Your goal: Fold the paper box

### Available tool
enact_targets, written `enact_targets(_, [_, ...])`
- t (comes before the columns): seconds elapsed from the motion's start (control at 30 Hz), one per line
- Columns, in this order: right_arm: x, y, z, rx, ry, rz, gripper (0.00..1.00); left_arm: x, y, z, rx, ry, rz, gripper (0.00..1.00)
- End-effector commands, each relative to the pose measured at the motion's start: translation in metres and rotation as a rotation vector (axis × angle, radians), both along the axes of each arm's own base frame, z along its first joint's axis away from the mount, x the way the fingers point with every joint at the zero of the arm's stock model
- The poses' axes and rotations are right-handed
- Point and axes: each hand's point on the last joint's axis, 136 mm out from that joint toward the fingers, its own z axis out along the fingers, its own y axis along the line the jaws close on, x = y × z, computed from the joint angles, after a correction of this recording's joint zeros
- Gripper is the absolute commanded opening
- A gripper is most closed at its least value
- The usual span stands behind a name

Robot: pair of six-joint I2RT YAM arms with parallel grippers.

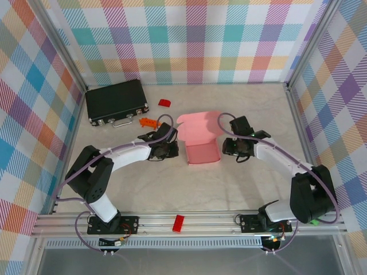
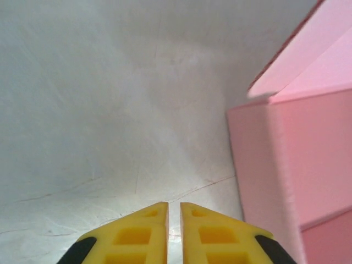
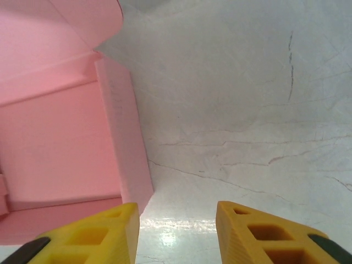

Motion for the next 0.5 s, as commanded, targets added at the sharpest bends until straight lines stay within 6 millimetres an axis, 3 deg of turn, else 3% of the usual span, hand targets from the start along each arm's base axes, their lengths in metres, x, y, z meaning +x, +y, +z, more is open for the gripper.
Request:
enact_targets(0.0, [0.016, 0.012, 0.023, 0.105, -0.097, 0.078, 0.42, 0.011, 0.012, 0.032, 0.061, -0.097, -0.012, 0.18])
enact_targets(0.23, [0.048, 0.008, 0.053, 0.137, -0.218, 0.220, 0.44, 0.033, 0.025, 0.070, 0.114, -0.188, -0.071, 0.32])
enact_targets(0.47, [0.072, 0.012, 0.080, 0.118, -0.335, 0.433, 0.45, 0.050, 0.022, 0.108, 0.066, -0.280, -0.200, 0.52])
